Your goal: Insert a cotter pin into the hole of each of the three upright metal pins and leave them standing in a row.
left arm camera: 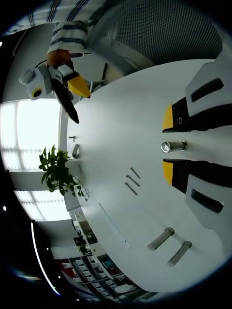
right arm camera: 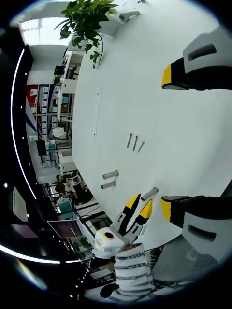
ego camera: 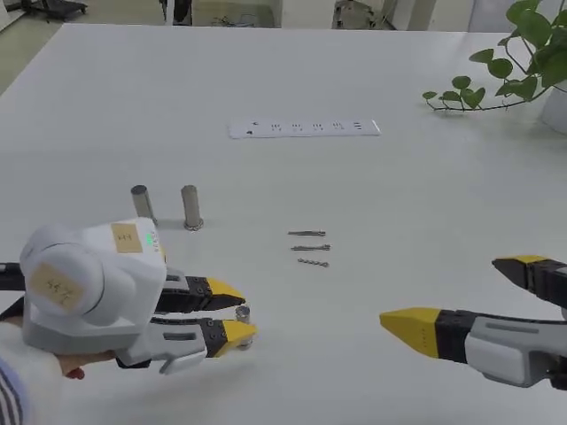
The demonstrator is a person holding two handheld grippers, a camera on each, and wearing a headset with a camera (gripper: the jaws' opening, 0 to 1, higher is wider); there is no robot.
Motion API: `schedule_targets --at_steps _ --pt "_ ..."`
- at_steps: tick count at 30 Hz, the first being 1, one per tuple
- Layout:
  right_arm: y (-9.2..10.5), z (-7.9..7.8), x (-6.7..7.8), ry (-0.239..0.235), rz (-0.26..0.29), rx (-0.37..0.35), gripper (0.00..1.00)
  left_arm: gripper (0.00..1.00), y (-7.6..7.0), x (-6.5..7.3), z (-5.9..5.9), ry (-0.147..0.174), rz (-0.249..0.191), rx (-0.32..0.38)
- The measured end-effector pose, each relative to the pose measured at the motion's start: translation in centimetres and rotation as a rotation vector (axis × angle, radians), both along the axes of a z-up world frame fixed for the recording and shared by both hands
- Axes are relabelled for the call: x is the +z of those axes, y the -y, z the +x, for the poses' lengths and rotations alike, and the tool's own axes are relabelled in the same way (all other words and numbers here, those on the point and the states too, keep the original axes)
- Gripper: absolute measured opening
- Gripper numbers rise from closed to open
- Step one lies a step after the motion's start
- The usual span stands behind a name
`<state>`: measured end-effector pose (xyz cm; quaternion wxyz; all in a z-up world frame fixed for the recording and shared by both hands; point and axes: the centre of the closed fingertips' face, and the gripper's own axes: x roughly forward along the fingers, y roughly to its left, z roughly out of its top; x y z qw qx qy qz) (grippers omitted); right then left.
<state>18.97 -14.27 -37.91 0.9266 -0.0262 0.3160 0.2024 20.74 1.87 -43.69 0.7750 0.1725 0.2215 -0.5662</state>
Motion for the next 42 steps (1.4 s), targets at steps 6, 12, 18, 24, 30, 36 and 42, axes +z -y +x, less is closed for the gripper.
schedule_targets --at_steps 6,12,18,24,30,36,42 --pt "-0.1 0.0 0.0 0.001 0.0 0.004 0.89 0.4 -0.4 1.1 -0.1 -0.017 -0.052 0.057" --pt "-0.4 0.1 0.0 0.001 0.001 0.016 0.89 0.59 -1.1 2.0 -0.2 -0.055 -0.115 0.137" --pt "-0.7 0.2 0.0 -0.002 0.002 0.029 0.89 0.71 -2.3 2.5 -0.6 -0.09 -0.161 0.213" --pt "-1.0 0.3 0.0 -0.002 0.003 0.041 0.88 0.86 -3.3 2.4 -1.5 -0.115 -0.171 0.257" --pt "-1.2 0.6 0.1 0.002 0.006 0.053 0.88 0.99 -4.3 1.9 -2.0 -0.148 -0.173 0.323" --pt "-1.5 0.8 0.0 0.003 0.005 0.072 0.88 0.99 -5.2 1.3 -2.5 -0.158 -0.172 0.373" --pt "-1.7 1.0 -0.1 -0.003 0.003 0.09 0.87 0.99 -5.8 1.3 -2.7 -0.161 -0.183 0.414"
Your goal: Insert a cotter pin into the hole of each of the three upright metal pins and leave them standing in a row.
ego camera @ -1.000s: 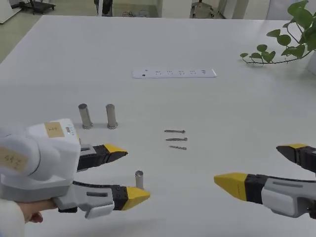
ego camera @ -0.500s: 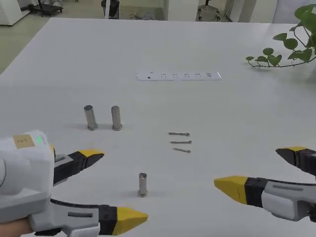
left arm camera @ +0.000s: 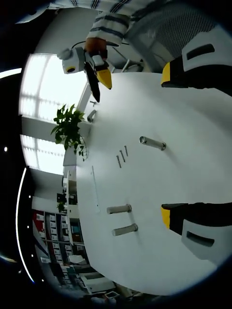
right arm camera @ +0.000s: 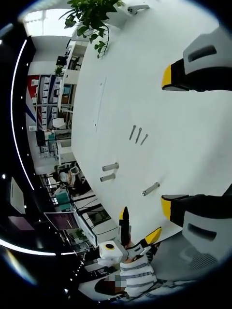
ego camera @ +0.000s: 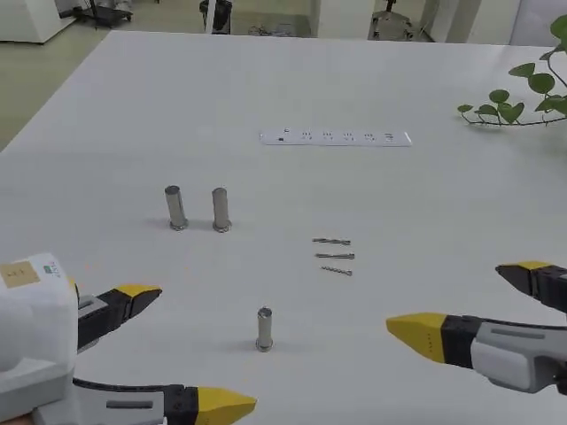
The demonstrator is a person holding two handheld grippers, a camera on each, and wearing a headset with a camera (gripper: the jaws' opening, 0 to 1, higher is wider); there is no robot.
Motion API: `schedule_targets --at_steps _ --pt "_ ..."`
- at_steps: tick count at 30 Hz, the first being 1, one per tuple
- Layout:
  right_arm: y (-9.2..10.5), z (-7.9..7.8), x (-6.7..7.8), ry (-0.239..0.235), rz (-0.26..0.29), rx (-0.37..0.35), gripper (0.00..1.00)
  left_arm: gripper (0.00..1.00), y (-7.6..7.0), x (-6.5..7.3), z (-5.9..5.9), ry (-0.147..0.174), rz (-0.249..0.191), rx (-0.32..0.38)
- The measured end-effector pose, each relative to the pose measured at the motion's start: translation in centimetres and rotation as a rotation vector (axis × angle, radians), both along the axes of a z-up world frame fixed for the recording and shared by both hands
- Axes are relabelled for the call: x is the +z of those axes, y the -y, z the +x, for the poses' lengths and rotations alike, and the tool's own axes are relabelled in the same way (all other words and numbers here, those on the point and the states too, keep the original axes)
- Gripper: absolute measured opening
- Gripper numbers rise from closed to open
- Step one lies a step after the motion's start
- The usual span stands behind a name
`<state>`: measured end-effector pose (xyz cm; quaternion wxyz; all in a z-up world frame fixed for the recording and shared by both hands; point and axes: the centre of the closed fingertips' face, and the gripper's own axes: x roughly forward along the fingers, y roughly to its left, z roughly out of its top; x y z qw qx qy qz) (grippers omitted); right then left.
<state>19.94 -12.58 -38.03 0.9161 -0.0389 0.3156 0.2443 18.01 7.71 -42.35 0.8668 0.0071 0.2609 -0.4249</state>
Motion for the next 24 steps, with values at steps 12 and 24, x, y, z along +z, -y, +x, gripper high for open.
schedule_targets --at_steps 12,24 --pt "0.2 1.5 -0.5 -0.021 -0.054 0.07 0.84 0.99 -1.3 -0.2 0.0 -0.01 0.025 0.068" --pt "0.4 3.2 -1.1 -0.066 -0.105 0.149 0.78 0.99 -1.5 -0.1 -1.1 -0.062 -0.002 0.121"
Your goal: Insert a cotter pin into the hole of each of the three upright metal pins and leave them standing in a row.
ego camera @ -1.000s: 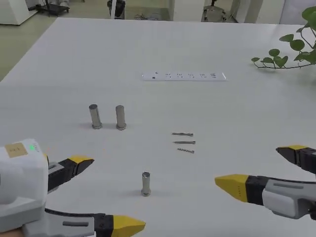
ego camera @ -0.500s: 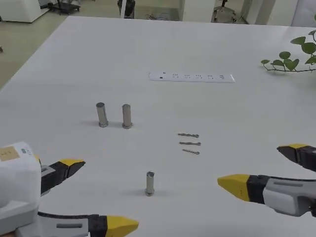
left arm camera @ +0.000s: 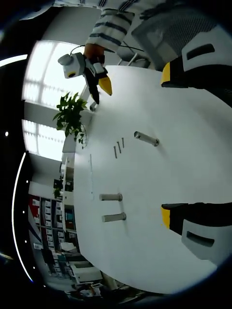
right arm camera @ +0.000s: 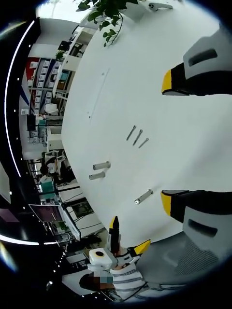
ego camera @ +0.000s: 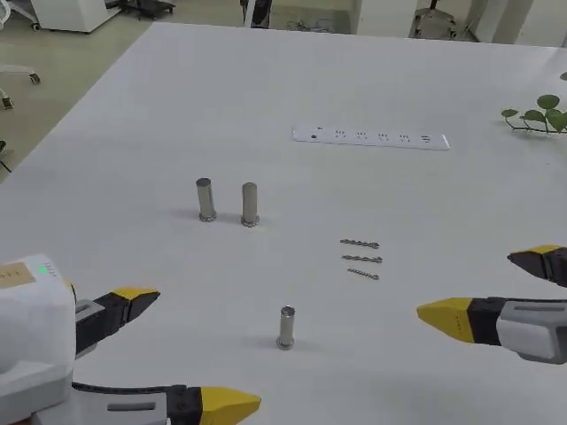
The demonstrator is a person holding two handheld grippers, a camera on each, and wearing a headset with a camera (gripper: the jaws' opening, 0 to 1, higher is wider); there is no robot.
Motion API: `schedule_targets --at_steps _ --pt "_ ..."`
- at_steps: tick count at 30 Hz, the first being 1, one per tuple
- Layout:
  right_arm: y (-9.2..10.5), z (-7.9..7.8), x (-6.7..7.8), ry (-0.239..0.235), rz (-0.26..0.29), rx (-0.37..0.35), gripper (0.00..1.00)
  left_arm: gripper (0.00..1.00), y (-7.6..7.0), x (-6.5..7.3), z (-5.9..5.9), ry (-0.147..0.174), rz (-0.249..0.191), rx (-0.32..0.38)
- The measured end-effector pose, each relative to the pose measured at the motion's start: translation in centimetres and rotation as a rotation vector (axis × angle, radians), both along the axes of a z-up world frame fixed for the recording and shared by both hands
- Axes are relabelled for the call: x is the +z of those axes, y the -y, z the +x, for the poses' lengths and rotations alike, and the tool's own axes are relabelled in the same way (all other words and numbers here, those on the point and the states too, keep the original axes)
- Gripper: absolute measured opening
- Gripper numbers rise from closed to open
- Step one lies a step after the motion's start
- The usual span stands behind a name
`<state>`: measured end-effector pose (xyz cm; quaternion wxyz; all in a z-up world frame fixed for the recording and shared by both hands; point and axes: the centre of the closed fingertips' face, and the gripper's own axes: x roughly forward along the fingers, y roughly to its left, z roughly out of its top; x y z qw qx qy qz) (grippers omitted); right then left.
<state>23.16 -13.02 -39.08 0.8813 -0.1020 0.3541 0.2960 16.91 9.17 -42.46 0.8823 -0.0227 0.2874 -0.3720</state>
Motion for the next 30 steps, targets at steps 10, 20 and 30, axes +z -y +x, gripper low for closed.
schedule_targets --at_steps 10,20,30 --pt "-1.7 0.8 -1.1 -0.048 -0.086 0.14 0.72 0.99 -0.3 -0.2 -0.7 -0.007 -0.008 0.031" --pt "-3.3 1.6 -1.9 -0.077 -0.137 0.277 0.56 0.99 -0.4 -0.1 -0.8 -0.003 -0.011 0.041" --pt "-4.6 2.4 -3.4 -0.097 -0.215 0.372 0.47 0.96 -0.2 0.8 -0.5 -0.005 -0.066 0.061"
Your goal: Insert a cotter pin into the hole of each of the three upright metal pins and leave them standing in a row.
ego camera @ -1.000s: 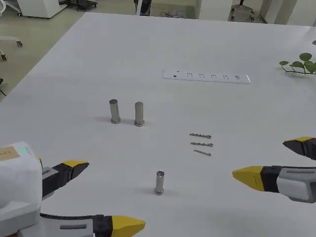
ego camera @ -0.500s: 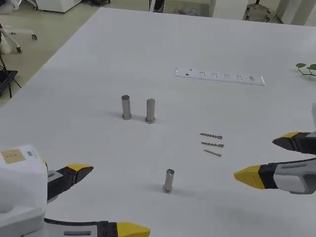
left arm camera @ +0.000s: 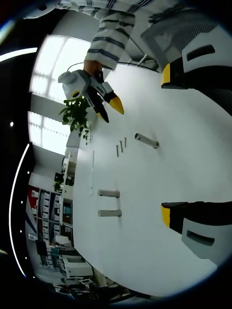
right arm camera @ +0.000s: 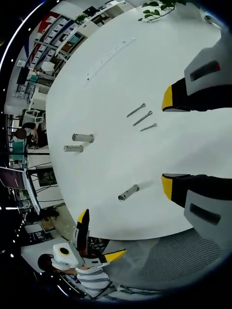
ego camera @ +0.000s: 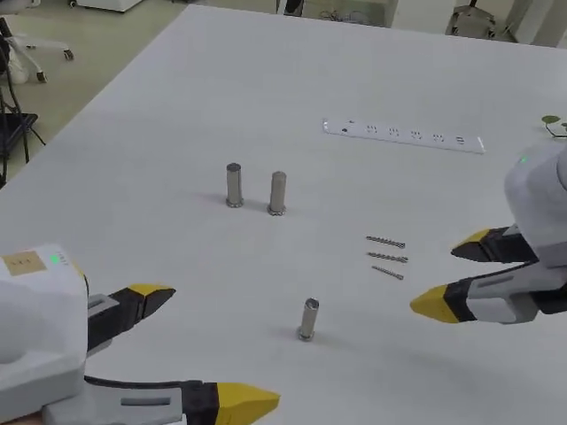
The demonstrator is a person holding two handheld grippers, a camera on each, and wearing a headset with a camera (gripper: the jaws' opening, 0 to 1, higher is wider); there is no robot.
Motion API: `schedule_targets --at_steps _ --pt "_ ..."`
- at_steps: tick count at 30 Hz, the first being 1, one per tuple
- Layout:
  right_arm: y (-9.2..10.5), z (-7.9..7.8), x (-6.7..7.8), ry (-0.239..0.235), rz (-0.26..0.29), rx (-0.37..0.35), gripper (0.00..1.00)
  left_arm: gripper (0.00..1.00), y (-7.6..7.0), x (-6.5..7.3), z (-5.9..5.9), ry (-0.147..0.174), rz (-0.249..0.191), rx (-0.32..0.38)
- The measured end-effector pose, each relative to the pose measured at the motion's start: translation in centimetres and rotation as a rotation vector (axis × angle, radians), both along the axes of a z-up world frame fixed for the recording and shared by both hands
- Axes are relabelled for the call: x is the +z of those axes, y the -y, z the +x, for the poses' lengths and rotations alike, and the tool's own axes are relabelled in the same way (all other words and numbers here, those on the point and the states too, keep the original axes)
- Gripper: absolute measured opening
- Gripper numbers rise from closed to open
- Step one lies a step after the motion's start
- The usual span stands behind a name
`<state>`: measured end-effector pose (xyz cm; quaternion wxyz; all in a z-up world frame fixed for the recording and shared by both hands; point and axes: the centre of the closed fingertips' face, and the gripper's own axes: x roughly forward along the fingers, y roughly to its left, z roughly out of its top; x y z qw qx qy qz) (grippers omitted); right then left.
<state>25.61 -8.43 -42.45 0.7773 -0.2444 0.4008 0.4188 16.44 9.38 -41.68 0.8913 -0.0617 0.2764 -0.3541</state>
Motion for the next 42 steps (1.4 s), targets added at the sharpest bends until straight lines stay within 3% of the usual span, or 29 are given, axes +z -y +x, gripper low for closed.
schedule_targets --at_steps 8,15,23,36,42 --pt "-1.5 0.7 -0.9 -0.007 -0.078 0.137 0.37 0.96 -0.2 0.1 0.1 0.009 0.029 -0.014" --pt "-2.3 1.3 -1.8 -0.044 -0.12 0.19 0.31 0.95 -0.2 -0.7 -0.5 -0.019 0.021 -0.021" --pt "-2.8 2.7 -3.4 -0.064 -0.138 0.218 0.19 0.95 0.1 -1.1 -1.0 -0.028 0.032 -0.045" --pt "-2.1 3.9 -5.7 -0.117 -0.237 0.259 0.11 0.95 0.3 -1.4 -1.2 -0.031 0.041 -0.055" --pt "-1.9 4.0 -6.5 -0.133 -0.258 0.259 0.08 0.95 0.2 -1.5 -1.3 -0.036 0.053 -0.057"
